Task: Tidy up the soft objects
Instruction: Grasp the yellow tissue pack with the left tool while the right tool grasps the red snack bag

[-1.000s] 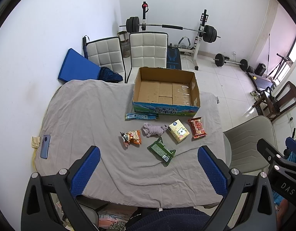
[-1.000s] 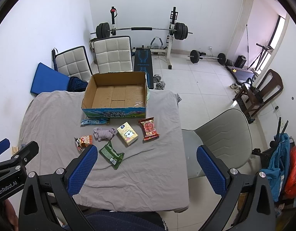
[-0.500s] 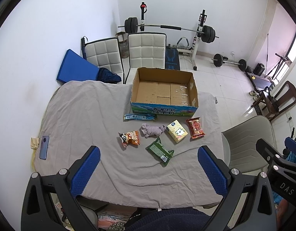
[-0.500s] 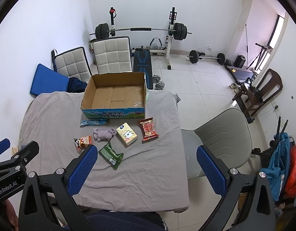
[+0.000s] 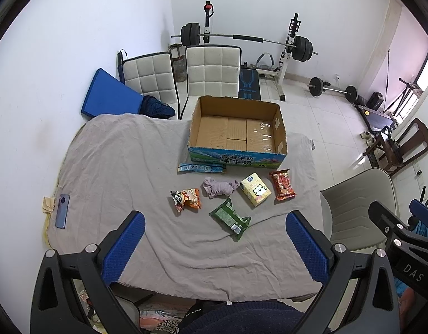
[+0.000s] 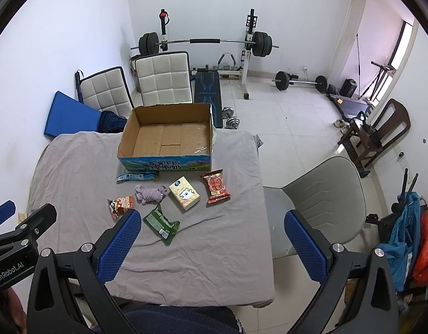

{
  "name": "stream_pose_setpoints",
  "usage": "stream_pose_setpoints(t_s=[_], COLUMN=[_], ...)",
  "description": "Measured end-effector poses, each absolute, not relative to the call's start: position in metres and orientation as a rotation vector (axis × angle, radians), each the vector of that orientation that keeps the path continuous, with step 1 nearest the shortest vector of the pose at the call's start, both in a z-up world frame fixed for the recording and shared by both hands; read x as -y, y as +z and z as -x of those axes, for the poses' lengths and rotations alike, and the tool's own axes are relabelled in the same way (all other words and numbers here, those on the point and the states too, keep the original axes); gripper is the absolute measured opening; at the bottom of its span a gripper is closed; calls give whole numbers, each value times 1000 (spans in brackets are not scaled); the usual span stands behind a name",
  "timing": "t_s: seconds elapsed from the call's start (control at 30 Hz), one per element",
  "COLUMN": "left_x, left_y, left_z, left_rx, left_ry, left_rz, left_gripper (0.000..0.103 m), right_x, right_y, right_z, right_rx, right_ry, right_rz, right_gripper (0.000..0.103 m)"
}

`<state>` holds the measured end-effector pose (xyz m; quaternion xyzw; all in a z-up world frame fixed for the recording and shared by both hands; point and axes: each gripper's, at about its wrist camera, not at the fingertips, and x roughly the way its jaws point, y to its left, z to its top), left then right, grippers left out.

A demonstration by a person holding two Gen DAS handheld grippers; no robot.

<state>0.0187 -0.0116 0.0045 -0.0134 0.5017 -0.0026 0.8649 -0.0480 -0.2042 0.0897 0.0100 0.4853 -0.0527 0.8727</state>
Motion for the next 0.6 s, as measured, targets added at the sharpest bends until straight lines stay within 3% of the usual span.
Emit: stream_pose_setpoints(t_s=[0.27, 0.6], left_x=[7, 42], left_y=[-51, -215], left_z=[-74, -189], left_rx=[-1127, -1425], left_ry=[0, -71], left_rz=[119, 273], left_gripper=[103, 103], right_x=[233, 282], right_y=[28, -167], right_z=[-2, -132], right_rx=[-1103, -1360], right_ry=[-103, -115], right_rz=[-81, -112], right_gripper=[103, 103])
